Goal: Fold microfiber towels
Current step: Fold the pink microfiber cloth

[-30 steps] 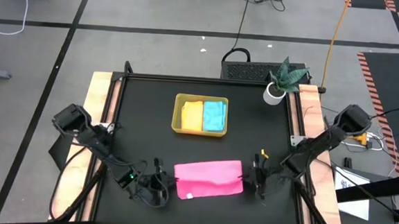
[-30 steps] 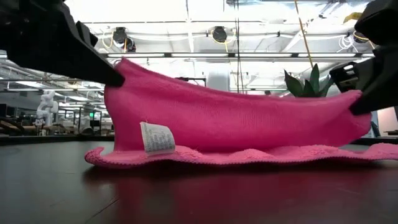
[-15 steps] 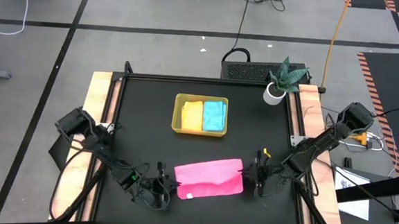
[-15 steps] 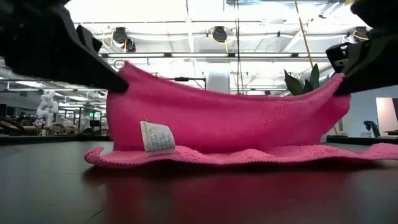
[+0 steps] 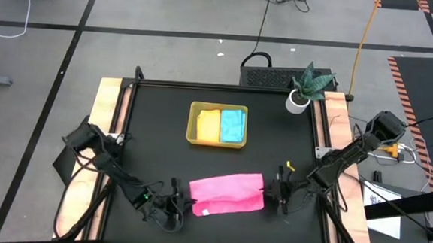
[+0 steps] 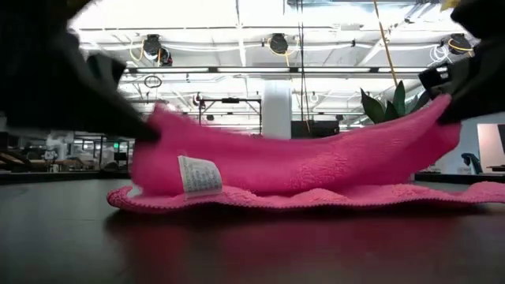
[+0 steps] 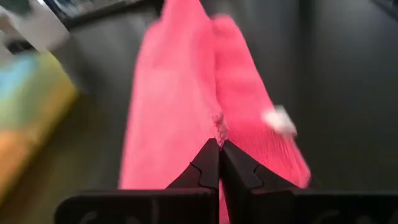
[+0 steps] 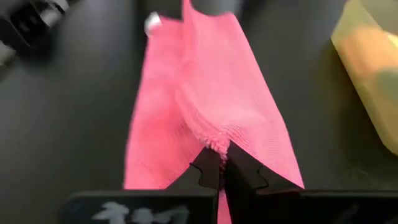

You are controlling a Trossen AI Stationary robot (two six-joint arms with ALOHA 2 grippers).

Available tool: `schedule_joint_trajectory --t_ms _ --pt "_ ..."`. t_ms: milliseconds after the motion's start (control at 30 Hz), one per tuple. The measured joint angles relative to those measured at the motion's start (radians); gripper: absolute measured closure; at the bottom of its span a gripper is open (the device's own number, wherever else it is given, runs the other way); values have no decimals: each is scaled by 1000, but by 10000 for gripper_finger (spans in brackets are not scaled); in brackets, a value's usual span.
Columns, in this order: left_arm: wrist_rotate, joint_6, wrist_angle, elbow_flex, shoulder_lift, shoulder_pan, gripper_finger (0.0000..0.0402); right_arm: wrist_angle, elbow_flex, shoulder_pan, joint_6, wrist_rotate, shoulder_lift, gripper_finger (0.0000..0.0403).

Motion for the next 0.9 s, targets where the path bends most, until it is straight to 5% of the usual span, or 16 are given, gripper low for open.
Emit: schedule_joint_trajectory --t_ms 267,600,900 --pt "-6 105 -9 0 -70 -8 397 36 0 36 9 -80 49 403" --pt "57 -11 -28 1 -15 7 386 55 0 36 1 -111 198 387" --pt "111 -46 -26 1 -15 7 379 159 0 36 -39 -186 204 344"
